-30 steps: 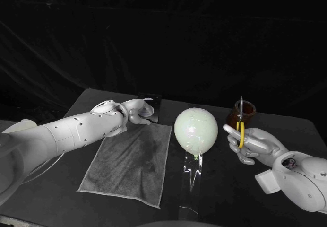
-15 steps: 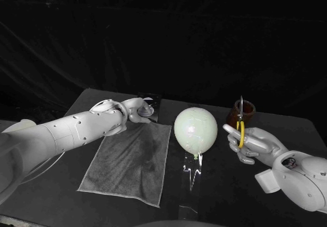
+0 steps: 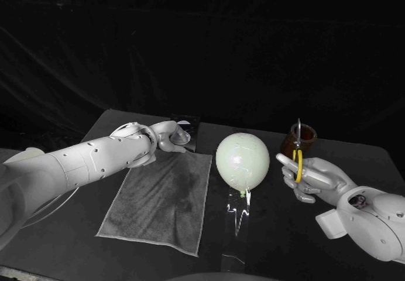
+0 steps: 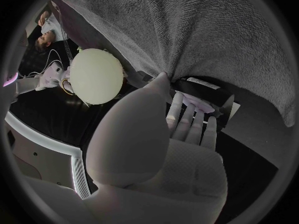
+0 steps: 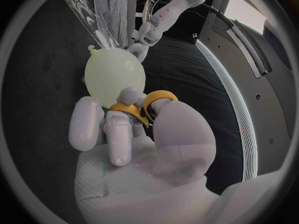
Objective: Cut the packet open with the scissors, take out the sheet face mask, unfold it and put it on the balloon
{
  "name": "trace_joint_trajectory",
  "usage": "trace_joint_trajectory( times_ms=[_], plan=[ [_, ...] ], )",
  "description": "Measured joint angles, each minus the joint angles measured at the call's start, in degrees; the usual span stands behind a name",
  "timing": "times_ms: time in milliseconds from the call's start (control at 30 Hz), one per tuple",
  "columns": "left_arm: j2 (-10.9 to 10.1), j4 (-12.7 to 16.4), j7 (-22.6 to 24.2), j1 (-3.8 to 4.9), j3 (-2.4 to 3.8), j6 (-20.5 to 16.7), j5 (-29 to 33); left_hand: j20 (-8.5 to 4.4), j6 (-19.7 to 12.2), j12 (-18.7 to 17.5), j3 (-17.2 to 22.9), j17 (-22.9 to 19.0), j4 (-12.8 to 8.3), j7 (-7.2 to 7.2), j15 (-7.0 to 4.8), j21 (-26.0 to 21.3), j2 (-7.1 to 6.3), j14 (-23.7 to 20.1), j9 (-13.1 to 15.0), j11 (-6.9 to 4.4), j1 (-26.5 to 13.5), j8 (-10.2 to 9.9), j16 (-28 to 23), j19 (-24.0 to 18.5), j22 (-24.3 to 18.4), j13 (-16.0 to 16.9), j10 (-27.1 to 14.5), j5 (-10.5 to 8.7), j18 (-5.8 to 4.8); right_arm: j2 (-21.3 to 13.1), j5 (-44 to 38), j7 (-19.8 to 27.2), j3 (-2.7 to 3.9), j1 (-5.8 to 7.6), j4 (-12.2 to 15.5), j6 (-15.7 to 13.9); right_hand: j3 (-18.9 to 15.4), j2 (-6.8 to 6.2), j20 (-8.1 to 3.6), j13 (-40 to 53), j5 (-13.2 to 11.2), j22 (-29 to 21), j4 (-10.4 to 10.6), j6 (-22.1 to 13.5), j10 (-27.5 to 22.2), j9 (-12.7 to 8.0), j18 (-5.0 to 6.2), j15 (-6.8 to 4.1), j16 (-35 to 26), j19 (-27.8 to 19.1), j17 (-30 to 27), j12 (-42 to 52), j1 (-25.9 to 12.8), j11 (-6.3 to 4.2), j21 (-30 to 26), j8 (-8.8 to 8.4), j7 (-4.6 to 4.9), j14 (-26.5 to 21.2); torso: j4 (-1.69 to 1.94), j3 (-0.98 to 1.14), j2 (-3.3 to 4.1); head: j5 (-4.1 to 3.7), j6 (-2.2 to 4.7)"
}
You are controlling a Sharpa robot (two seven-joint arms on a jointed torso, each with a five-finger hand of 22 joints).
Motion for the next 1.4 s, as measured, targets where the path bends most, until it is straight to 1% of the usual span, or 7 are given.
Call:
trace_joint_trajectory(
  times_ms=[233,433,567,867,1133,1267,1400],
  plan=[
    [-0.1,0.2,-0.1,0.07,0.03,0.3,0.2,0.00,1.1,0.0,0.3,0.0,-0.7,0.03,0.00,0.0,0.12,0.0,0.0,-0.09,0.1,0.5,0.0,0.0,-0.1,-0.1,0.6,0.00,0.01,0.0,0.0,0.0,0.00,0.00,0.0,0.0,0.0,0.00,0.00,0.0,0.0,0.0,0.0,0.0,0.0,0.0,-0.02,0.00,0.0,0.0,0.0,0.0,0.0,0.00,0.0,0.00,0.00,0.0,-0.02,0.01,0.02,-0.08,-0.13],
    [-0.3,0.6,-0.1,0.14,0.09,0.3,0.2,0.11,4.9,-0.1,5.0,0.1,-3.4,1.23,0.05,0.5,3.25,3.1,0.7,-0.29,3.3,2.2,0.4,0.8,0.0,-0.1,5.1,-0.05,0.03,0.0,0.0,0.0,0.00,0.00,0.0,0.0,0.0,0.00,0.00,0.0,0.0,0.0,0.0,0.0,0.0,0.0,-0.10,0.00,0.0,0.0,0.0,0.0,0.0,0.00,0.0,0.00,0.00,0.0,-0.03,0.04,0.01,-0.06,-0.21],
    [-0.5,1.0,0.0,0.22,0.15,0.2,0.1,0.24,6.2,0.6,8.6,0.1,-4.8,1.32,0.11,1.0,3.58,7.3,0.7,0.02,3.1,2.5,1.6,2.1,0.4,-0.1,10.3,0.00,1.40,0.0,0.0,0.0,0.00,0.00,0.0,0.0,0.0,0.00,0.00,0.0,0.0,0.0,0.0,0.0,0.0,0.0,-0.12,0.00,-0.1,0.0,0.0,0.0,0.0,0.00,0.0,0.00,0.00,0.0,-0.03,0.04,0.01,-0.02,-0.22],
    [-1.7,3.4,0.2,0.11,0.08,0.2,0.0,0.22,6.5,0.5,11.1,0.6,-6.6,1.54,-0.76,1.4,0.40,9.6,0.1,0.11,-0.2,2.1,1.8,2.7,0.3,0.6,12.6,0.02,2.22,-0.1,-0.1,0.0,0.00,0.00,0.1,0.0,0.0,0.00,0.00,0.0,0.0,0.0,0.0,0.0,0.0,0.0,-0.15,0.00,0.0,0.0,0.0,0.0,0.0,0.00,0.0,0.00,0.00,0.0,-0.02,0.01,0.01,-0.04,-0.27],
    [-3.3,6.2,0.5,-0.11,-0.05,0.2,0.0,0.22,6.5,0.5,11.8,0.6,-7.0,1.53,-0.68,1.4,0.71,10.8,0.1,0.01,-0.6,2.1,2.1,3.3,0.3,0.6,13.7,0.02,2.23,-0.1,-0.1,0.0,0.00,0.00,0.1,0.0,-0.1,0.00,0.00,0.0,0.0,0.0,-0.1,0.0,0.0,0.0,-0.17,0.00,0.0,0.0,0.0,0.0,0.0,0.00,0.0,0.00,0.00,0.0,-0.02,0.01,0.00,-0.04,-0.30],
    [-4.3,7.7,1.1,-0.32,-0.14,-0.1,0.3,0.22,6.3,0.2,12.0,0.6,-7.2,1.55,-0.29,1.5,-0.53,10.6,-0.2,0.19,-1.9,1.7,2.1,3.3,0.1,0.4,12.3,0.02,2.22,-0.2,-0.1,0.0,0.00,0.00,0.1,0.0,-0.1,0.00,0.00,0.0,0.0,0.0,-0.1,0.0,0.0,0.0,-0.18,0.00,0.0,0.0,0.0,0.0,0.0,0.00,0.0,0.00,0.00,0.0,-0.02,-0.02,0.01,-0.04,-0.24],
    [-5.6,9.5,1.7,-0.66,-0.03,-0.5,1.2,0.22,3.9,0.2,11.5,1.8,-7.8,1.09,0.37,1.5,-2.02,10.3,-0.7,0.50,-3.3,0.4,1.5,3.3,0.1,0.3,10.3,0.02,2.20,-0.2,-0.1,0.0,0.00,0.00,0.1,0.0,-0.1,0.00,0.00,0.0,0.0,0.0,-0.1,0.0,0.0,0.0,-0.19,0.00,0.0,0.0,0.0,0.0,0.0,0.00,0.0,0.00,0.00,0.0,-0.01,-0.02,0.02,-0.04,-0.26]
  ],
)
